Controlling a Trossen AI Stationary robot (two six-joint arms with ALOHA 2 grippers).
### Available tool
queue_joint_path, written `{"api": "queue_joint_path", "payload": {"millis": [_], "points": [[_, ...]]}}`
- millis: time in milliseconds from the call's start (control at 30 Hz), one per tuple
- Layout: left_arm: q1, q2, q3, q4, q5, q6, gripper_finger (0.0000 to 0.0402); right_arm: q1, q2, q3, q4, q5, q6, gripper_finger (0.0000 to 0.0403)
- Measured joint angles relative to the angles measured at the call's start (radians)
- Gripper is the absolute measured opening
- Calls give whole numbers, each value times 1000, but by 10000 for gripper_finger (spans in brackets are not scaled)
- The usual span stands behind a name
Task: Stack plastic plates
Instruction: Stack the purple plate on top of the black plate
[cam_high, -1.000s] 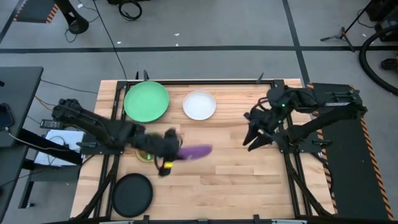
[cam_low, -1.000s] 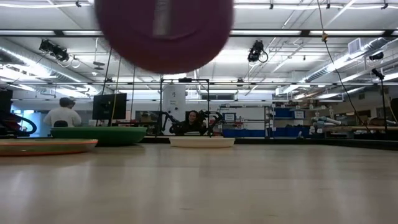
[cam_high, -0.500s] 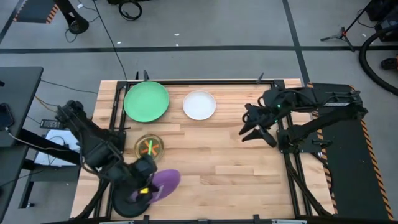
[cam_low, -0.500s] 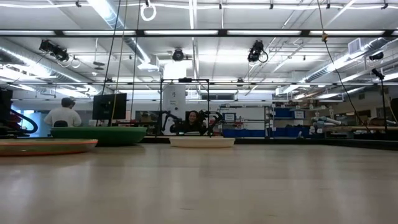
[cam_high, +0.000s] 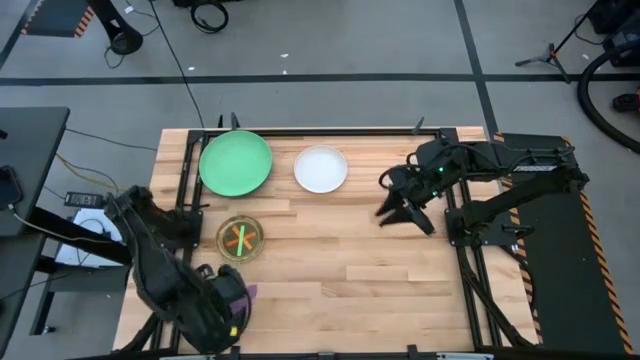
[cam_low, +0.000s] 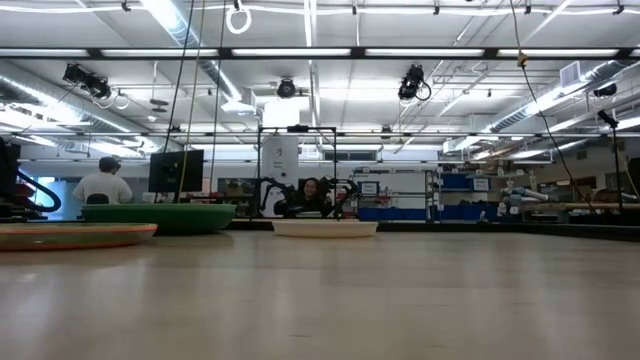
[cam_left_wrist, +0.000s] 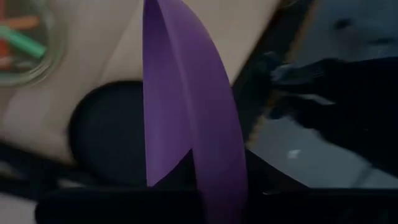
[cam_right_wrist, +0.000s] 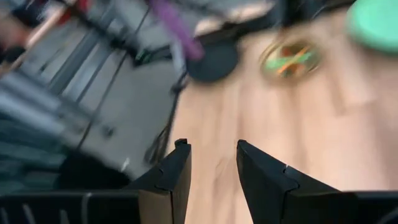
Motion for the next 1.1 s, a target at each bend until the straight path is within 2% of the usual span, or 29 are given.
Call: {"api": "queue_joint_path", "payload": {"millis": [133, 233, 367, 567, 700, 833, 1000, 1100], "points": [[-79, 66, 0, -7, 2, -11, 44, 0, 5, 0, 123, 132, 53, 137], [-125, 111, 0, -7, 4, -40, 49, 21, 20, 0, 238, 124, 100, 137], [-170, 155, 0, -3, 1, -94, 46, 117, 59, 0, 394, 119, 151, 140], [-200, 175, 0, 2, 3, -116, 46, 303, 155, 0, 550, 345, 120, 141], [-199, 173, 7, 47, 18, -112, 46, 376, 235, 0, 583, 453, 143, 142], [-200, 171, 59, 45, 84, -112, 46, 411, 314, 0, 588, 472, 214, 141], [-213, 170, 89, 30, 34, -83, 46, 415, 391, 0, 589, 469, 221, 141], [-217, 198, 85, -47, 30, -83, 46, 394, 416, 0, 594, 465, 204, 141]]}}
